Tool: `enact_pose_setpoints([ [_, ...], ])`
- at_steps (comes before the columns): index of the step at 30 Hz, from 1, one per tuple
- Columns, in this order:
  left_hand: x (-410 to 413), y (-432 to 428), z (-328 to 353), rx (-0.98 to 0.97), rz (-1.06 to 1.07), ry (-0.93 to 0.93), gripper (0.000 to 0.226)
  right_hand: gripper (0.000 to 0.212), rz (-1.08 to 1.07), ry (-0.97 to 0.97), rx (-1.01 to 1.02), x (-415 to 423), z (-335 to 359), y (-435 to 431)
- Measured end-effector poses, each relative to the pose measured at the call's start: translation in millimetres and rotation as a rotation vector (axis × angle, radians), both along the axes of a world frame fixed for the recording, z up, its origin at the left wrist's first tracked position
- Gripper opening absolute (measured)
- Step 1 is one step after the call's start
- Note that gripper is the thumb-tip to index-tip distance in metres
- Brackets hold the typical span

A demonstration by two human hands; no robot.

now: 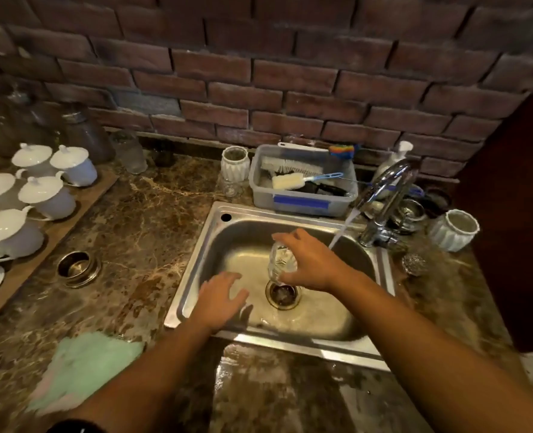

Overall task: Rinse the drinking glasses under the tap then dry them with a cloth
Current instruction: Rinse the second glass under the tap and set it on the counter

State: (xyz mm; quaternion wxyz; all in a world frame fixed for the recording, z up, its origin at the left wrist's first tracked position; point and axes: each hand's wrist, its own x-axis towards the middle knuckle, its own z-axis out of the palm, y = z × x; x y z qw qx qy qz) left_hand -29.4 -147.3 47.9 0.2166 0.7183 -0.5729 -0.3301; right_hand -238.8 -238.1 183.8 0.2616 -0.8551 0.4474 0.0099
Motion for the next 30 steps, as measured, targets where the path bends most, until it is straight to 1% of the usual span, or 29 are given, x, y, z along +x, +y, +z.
enact_pose_setpoints([
  [2, -34.4, -17.0, 17.3, -0.027, 0.111, 0.204, 0.045, 0.092, -0.039, -0.008, -0.008, -21.0, -1.6, 0.8],
  [4, -69.5, -31.6, 38.7, 0.021, 0.214, 0.434, 0.040, 0.094, -0.068, -0.016, -0.029, -39.1, -3.6, -0.6],
  [7, -110.9, -49.6, 56.9, 0.166, 0.344, 0.774, 0.035, 0.098, -0.100, -0.045, -0.047, -60.4, -6.3, -5.9],
  [9, -129.2, -57.1, 58.1, 0.247, 0.417, 0.968, 0.038, 0.099, -0.125, -0.077, -0.041, -70.5, -10.0, -11.0],
  [12, -152.6, -65.6, 50.2, 0.347, 0.441, 1.241, 0.047, 0.099, -0.160, -0.144, -0.024, -80.8, -15.1, -17.5],
  [14, -162.7, -72.1, 43.8, 0.368, 0.464, 1.429, 0.055, 0.099, -0.166, -0.186, -0.008, -84.8, -19.9, -21.7],
  [15, -165.7, -76.0, 42.2, 0.363, 0.497, 1.488, 0.055, 0.098, -0.165, -0.206, 0.002, -86.0, -22.4, -23.9],
  [17, -170.0, -85.0, 38.3, 0.347, 0.567, 1.520, 0.052, 0.098, -0.171, -0.250, 0.019, -87.0, -28.3, -27.8],
  [19, -174.2, -92.1, 37.1, 0.355, 0.638, 1.494, 0.050, 0.096, -0.194, -0.305, 0.030, -87.7, -33.8, -31.8],
  [22, -178.1, -100.3, 38.0, 0.376, 0.696, 1.523, 0.049, 0.094, -0.276, -0.413, 0.073, -88.5, -36.5, -33.5],
  [26, -179.7, -109.3, 37.5, 0.416, 0.682, 1.617, 0.056, 0.069, -0.350, -0.516, 0.009, -89.1, -42.0, -32.4],
  [29, -181.6, -111.5, 37.0, 0.404, 0.692, 1.622, 0.054, 0.057, -0.414, -0.616, 0.054, -88.8, -46.0, -31.7],
  [30, -182.9, -110.2, 37.3, 0.399, 0.697, 1.622, 0.052, 0.056, -0.443, -0.645, 0.081, -89.0, -48.8, -31.9],
])
